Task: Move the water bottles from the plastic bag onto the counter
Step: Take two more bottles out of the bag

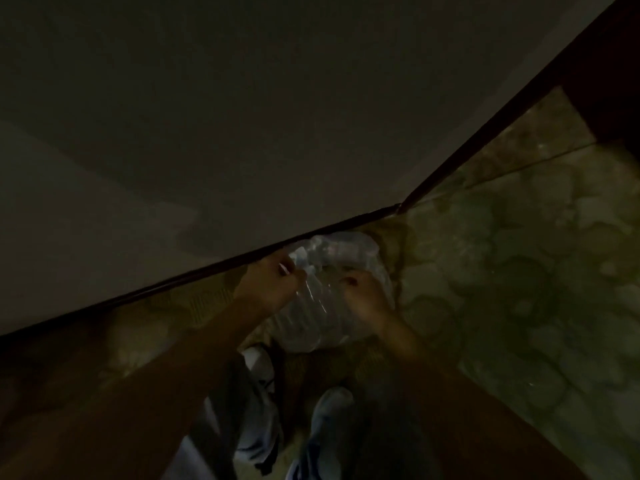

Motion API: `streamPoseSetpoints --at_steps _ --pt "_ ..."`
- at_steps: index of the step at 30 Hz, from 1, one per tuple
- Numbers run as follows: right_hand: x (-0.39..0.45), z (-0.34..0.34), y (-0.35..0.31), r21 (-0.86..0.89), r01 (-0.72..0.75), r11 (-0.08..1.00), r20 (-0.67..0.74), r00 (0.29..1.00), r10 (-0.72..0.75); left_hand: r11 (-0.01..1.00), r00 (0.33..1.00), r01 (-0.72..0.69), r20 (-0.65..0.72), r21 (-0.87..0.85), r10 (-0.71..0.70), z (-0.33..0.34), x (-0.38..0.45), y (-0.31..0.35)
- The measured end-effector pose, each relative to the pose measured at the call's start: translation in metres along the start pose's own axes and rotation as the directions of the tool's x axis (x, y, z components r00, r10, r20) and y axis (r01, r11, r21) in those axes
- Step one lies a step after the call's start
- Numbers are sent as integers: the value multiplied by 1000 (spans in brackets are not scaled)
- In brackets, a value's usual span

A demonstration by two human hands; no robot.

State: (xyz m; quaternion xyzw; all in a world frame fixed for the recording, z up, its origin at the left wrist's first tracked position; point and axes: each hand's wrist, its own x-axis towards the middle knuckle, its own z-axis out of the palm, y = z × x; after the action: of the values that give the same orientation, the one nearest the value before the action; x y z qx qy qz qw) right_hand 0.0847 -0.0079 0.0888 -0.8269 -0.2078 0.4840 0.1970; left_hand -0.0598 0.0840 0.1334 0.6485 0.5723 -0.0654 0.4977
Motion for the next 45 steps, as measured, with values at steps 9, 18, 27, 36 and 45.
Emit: streamPoseSetpoints --at_steps 9,18,27,36,45 --pt "180 86 67 -217 87 972 127 990 -60 935 983 -58 184 351 -8 57 141 -74" --pt "229 114 70 252 -40 967 139 990 4 666 952 -240 305 707 19 67 178 -85" --pt "278 134 54 492 -234 838 109 972 208 626 953 -261 298 735 47 67 179 -81" --pt "246 122 58 636 -88 766 47 996 76 620 937 -320 335 716 97 75 179 -74" --pt "214 103 75 779 -261 571 168 963 211 629 916 -378 373 679 147 71 185 -64"
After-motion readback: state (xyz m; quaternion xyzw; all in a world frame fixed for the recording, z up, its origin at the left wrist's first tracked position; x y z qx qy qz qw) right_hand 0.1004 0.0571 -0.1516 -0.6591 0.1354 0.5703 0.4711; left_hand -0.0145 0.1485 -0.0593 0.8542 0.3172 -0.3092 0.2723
